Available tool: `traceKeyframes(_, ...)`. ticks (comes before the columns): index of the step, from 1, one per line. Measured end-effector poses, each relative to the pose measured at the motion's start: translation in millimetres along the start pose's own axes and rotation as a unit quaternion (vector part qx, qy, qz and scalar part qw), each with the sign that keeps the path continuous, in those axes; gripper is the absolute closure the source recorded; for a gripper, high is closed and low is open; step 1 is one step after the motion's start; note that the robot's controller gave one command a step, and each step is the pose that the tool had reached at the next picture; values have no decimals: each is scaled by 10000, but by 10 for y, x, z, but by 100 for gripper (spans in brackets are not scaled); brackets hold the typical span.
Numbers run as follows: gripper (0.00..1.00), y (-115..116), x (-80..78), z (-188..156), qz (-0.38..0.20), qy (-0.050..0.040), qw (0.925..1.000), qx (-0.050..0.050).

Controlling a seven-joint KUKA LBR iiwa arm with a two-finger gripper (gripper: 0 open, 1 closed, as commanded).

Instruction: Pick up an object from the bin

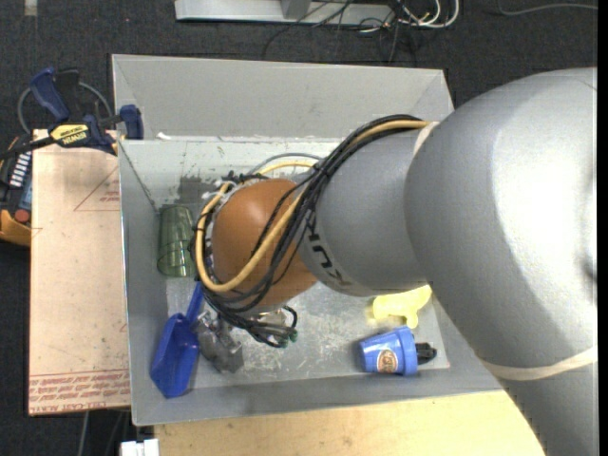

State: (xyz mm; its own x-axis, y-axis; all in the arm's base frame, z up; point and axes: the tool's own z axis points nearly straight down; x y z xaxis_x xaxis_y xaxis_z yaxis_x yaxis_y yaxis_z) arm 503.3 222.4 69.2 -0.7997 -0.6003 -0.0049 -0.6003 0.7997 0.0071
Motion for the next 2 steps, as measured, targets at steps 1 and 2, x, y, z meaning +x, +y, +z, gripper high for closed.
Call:
traceKeyframes(1,100,-190,-406,-52,-1197,-38,9928,23)
traceKeyframes(2,100,-190,-406,-51,-1197,-37,9928,22)
